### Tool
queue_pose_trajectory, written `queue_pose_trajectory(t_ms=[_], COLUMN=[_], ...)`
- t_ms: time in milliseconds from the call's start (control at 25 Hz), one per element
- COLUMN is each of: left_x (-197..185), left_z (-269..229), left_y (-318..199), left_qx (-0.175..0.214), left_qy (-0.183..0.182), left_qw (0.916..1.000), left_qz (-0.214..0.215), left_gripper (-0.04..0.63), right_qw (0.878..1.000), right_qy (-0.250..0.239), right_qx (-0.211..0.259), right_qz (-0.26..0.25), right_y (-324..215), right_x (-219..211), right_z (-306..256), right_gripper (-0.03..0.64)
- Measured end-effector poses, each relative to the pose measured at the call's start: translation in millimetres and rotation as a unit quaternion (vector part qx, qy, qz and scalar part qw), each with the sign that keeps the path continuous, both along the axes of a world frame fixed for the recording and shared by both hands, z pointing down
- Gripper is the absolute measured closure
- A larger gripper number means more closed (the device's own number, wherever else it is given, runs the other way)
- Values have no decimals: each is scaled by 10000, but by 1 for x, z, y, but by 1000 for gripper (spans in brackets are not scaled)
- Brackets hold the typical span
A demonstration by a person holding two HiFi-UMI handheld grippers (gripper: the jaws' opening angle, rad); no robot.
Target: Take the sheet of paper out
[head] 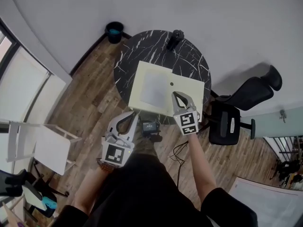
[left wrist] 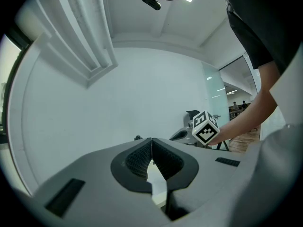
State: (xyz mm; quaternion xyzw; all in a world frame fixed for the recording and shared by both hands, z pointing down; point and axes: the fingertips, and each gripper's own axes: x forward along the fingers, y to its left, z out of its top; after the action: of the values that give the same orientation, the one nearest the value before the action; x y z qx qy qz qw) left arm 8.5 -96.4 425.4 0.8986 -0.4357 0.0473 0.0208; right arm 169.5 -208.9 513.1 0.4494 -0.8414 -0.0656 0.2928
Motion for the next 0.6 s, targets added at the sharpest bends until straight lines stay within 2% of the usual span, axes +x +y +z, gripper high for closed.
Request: queue_pose_trajectory(t_ms=[240,440,600], left_x=[11,15,18], left_z=[1,12,14], left_y=[-4,-8,-15], left_qx=[40,-175,-172], left_qy=[40,-38,-112], left_qw=[9999,9996,9995], left_qz=[148,209,228], left_gripper=[593,594,594], right_qw=[9990,9929,9910], right_qy=[175,724,752], right_qx=[-258,-660,-882], right_qz=[-311,-680,-674], right_y=[-14,-16,-30], right_x=[-2,-3,3], right_z=[35,76,99], right_gripper=[618,618,618])
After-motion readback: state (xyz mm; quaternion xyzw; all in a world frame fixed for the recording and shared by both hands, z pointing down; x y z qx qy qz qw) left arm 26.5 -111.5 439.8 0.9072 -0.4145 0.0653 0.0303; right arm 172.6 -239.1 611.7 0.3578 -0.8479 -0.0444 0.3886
